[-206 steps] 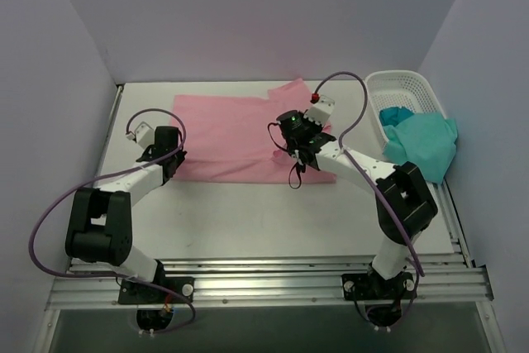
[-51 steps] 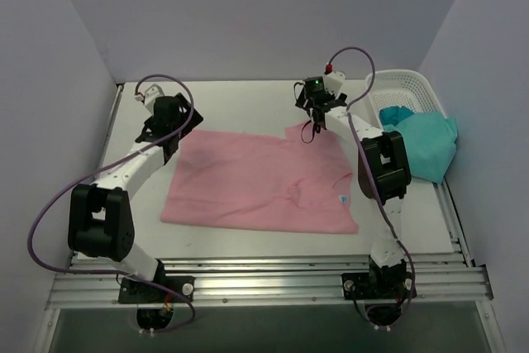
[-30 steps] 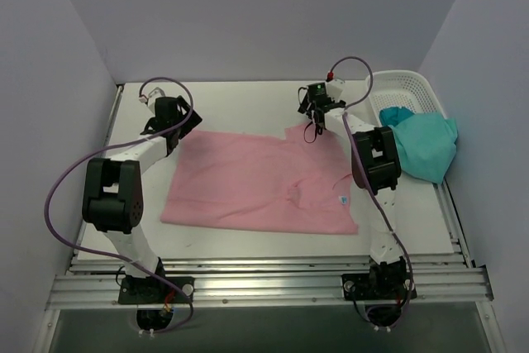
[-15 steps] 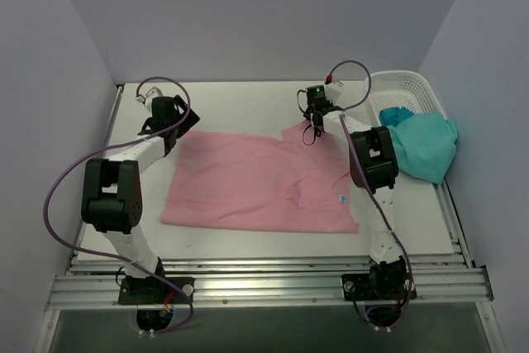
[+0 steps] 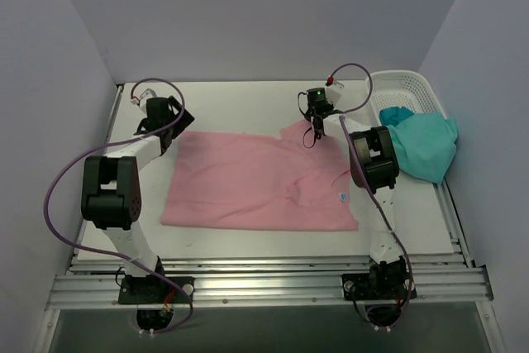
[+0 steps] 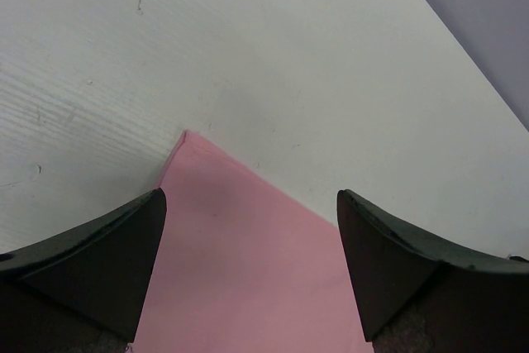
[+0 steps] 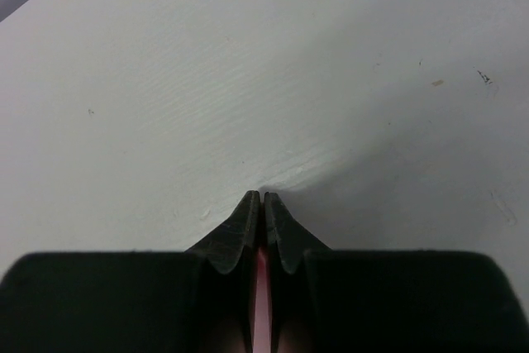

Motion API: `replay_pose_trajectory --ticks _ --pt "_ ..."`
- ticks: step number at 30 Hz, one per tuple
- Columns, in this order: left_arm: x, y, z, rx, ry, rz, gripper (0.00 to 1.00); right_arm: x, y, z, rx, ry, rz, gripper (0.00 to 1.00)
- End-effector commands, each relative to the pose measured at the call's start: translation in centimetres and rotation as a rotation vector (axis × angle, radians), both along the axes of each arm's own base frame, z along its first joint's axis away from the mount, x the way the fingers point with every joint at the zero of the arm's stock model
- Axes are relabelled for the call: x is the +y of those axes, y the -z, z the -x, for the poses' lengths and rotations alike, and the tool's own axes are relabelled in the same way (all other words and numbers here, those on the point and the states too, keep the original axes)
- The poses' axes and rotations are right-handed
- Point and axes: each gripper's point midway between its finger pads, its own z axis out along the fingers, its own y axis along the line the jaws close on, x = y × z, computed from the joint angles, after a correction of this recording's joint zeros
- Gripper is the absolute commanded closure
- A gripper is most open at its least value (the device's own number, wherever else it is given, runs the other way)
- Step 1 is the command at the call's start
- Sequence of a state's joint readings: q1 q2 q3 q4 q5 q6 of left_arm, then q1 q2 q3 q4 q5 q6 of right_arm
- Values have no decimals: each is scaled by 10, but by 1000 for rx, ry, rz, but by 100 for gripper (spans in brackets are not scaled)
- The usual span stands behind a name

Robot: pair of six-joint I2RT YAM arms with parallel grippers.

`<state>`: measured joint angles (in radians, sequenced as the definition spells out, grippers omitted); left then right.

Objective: Fold and stack the t-shirts
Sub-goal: Fold the tshirt

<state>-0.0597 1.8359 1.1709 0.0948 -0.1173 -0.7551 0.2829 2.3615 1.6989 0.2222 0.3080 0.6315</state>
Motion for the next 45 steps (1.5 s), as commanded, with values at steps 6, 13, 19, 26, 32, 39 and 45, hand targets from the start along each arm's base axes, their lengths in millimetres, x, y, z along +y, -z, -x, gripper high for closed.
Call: replay_pose_trajectory --ticks 6,13,19,26,32,39,45 --pt "19 9 -37 24 -8 10 7 -11 14 35 109 4 47 100" --pt "19 23 -59 48 -10 26 8 -13 12 39 103 1 42 100" --pt "12 28 -48 98 2 63 10 -14 17 43 107 -2 36 100" --pt "0 16 -39 108 44 59 10 -11 27 45 122 -9 24 100" --pt "-17 32 -30 146 73 65 11 -12 27 48 123 -9 25 100" --pt "-23 50 -28 178 72 52 19 -14 27 51 123 -6 26 100" --pt "-22 60 -28 193 69 51 51 -15 30 51 125 -4 30 100"
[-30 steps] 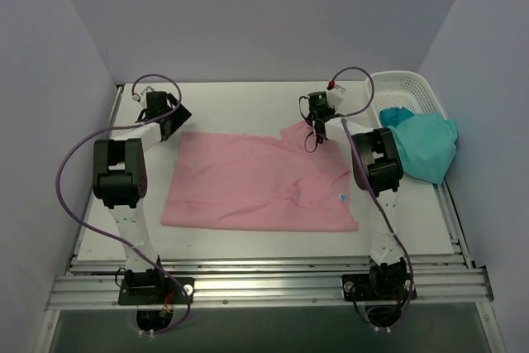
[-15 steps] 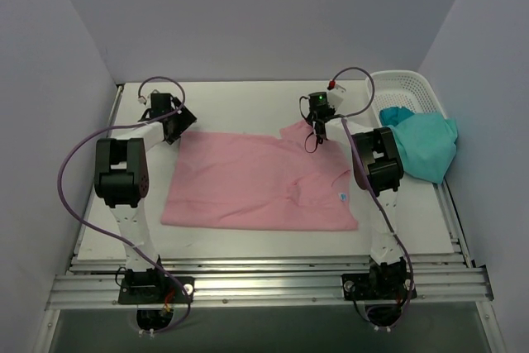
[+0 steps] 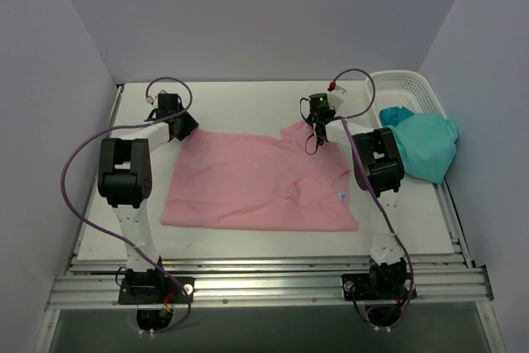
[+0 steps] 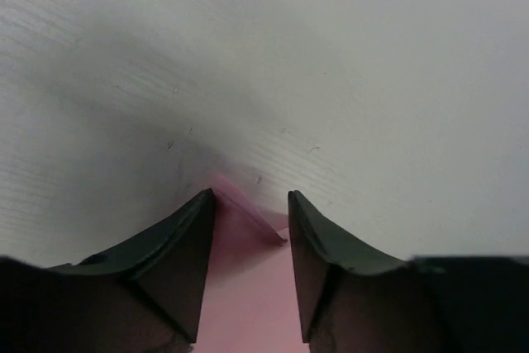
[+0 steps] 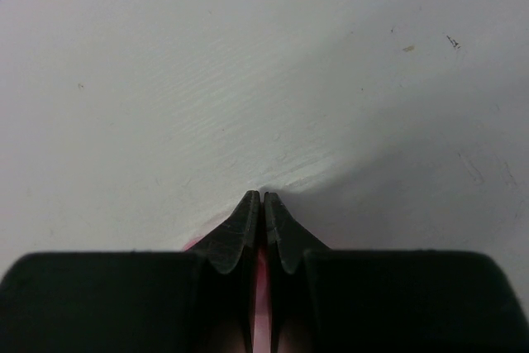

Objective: Fold and stack the t-shirts
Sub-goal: Fold the tshirt

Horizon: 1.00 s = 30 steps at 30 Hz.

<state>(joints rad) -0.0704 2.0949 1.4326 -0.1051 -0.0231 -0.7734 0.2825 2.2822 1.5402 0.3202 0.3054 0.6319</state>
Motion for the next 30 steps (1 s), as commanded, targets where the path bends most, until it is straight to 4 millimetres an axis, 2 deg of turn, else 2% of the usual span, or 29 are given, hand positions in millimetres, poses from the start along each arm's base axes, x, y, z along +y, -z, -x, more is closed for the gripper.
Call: replay_pose_trajectory --ticks 1,6,7,8,10,16,19,25,28,30 --pt "3 1 -4 -7 -4 -9 55 -9 30 32 144 -4 38 100" --pt "2 10 -4 7 -1 -7 79 -11 33 32 148 1 43 100" --pt "3 10 -5 5 -2 -7 88 -10 32 31 147 0 44 100" --pt "3 10 -6 5 -1 -8 93 -11 33 32 149 1 46 100" --pt "3 9 -7 2 -1 -8 98 -11 33 32 148 4 47 100" --pt "4 2 -7 -7 0 -23 98 -12 24 35 139 7 46 100" --pt "7 -14 -5 -30 -7 -41 98 -14 7 36 113 11 45 100" --pt "10 -40 -3 -60 -2 -74 98 -16 -16 39 85 16 47 100" --pt "12 -48 -1 -70 -5 -84 98 -17 -33 44 60 20 47 100" --pt "12 -52 3 -74 -4 -86 98 -16 -36 50 60 18 52 100"
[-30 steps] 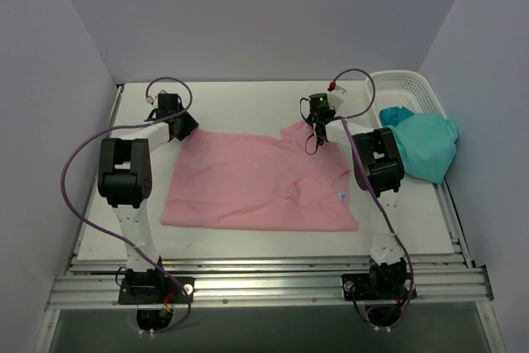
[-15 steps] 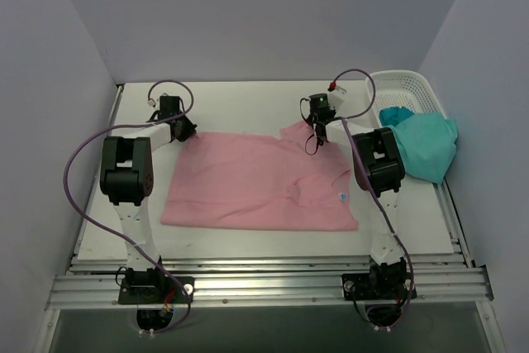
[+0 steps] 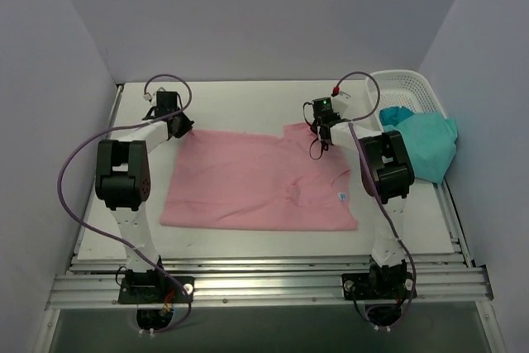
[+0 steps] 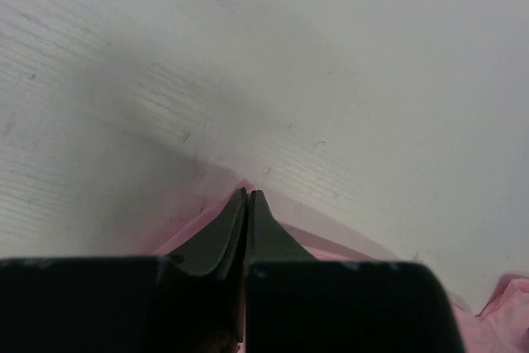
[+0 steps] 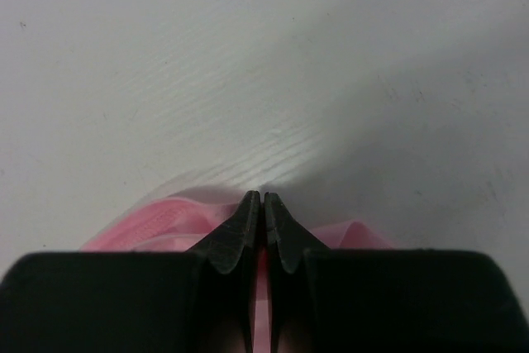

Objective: Fold and stack the t-shirts
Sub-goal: Fold the tshirt

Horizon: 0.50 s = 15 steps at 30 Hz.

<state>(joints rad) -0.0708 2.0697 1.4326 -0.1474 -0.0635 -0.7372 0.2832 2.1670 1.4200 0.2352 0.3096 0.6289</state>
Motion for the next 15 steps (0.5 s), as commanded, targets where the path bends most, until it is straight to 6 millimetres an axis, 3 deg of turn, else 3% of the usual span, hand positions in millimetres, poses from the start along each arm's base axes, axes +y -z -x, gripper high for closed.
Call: replay_pose_trajectory --ticks 1,15 --pt "3 -53 -2 -102 3 -30 98 -6 -43 11 -44 21 19 100" --pt "0 -77 43 -121 19 -32 98 5 -95 59 -106 14 36 100"
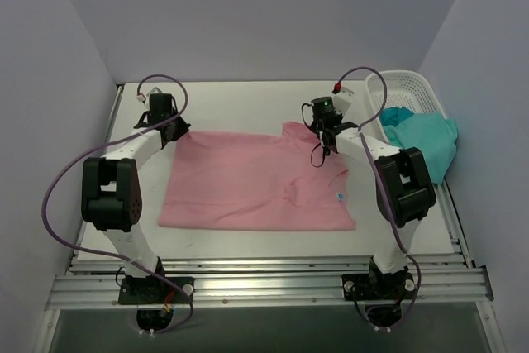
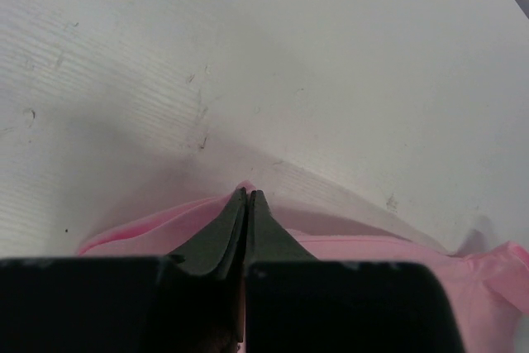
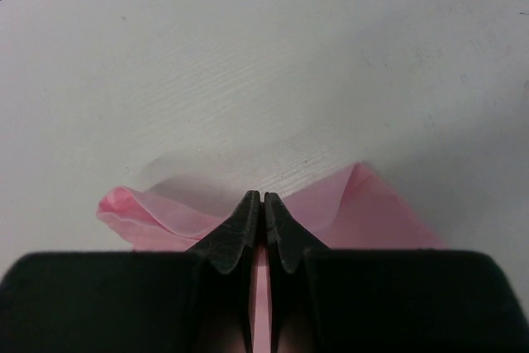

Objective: Fold and stack the t-shirts
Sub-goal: Fold the tshirt

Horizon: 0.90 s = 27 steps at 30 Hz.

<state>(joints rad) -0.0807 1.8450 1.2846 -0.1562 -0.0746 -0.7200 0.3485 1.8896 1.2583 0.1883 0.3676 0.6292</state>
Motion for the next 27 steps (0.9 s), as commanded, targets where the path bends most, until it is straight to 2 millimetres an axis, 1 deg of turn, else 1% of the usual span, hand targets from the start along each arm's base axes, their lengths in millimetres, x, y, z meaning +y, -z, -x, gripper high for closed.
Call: replay_pose_trajectory --ticks 1,2,3,4,5,6,7,8,9,10,11,12,13,14,15,16,17,18,19,20,22,23,24,25,26,27 --pt "0 -35 12 -70 4 -17 98 -5 -33 19 -46 37 17 100" --pt "0 -37 16 -71 4 -18 98 -2 -30 27 -37 29 24 100" --pt "0 -48 20 -93 5 -17 98 -2 -33 32 -42 34 31 100" --pt "-1 -44 27 -81 4 -22 98 -1 -43 36 -62 36 23 100" --pt "0 -46 31 -84 2 -21 98 2 -39 45 -51 27 31 100" --pt "-1 -55 38 -99 3 -19 98 2 -41 51 -49 28 37 100" --pt "0 -53 44 -92 1 -21 98 1 -51 55 -69 38 36 100" --pt "0 -55 48 -92 1 -23 98 2 -52 60 -70 37 36 100" --pt "0 -64 54 -108 0 -21 98 4 -49 69 -60 28 43 100" --pt "-1 -67 58 -111 0 -23 98 3 -58 74 -80 34 42 100" --pt "0 -63 64 -99 2 -24 98 3 -60 78 -83 36 41 100" --pt "0 -70 70 -111 1 -22 98 3 -56 87 -68 31 50 100" --pt "0 -70 74 -110 4 -23 98 3 -64 92 -86 30 40 100" --pt "1 -66 80 -99 3 -26 98 1 -65 96 -88 37 42 100" --pt "2 -72 85 -110 -3 -29 98 0 -66 102 -86 35 43 100" --pt "3 -71 89 -107 -5 -32 98 -1 -68 110 -93 32 42 100" --pt "5 -66 95 -96 -9 -37 98 -3 -69 114 -97 42 44 100" --pt "7 -69 100 -102 -16 -42 98 -5 -76 120 -109 44 40 100" --pt "8 -68 104 -99 -18 -45 98 -5 -73 127 -104 39 43 100" --pt "8 -66 108 -95 -19 -46 98 -5 -75 131 -113 44 42 100" --pt "10 -61 118 -85 -22 -52 98 -7 -71 147 -102 37 48 100" --pt "11 -58 121 -80 -26 -55 98 -8 -72 151 -105 38 46 100" --pt "13 -52 129 -71 -29 -57 98 -9 -74 157 -115 46 40 100" --pt "13 -49 133 -67 -31 -59 98 -9 -72 161 -113 46 40 100" --pt "14 -47 136 -69 -34 -55 98 -8 -65 169 -98 35 51 100" --pt "14 -49 141 -78 -36 -53 98 -8 -68 173 -111 41 36 100"
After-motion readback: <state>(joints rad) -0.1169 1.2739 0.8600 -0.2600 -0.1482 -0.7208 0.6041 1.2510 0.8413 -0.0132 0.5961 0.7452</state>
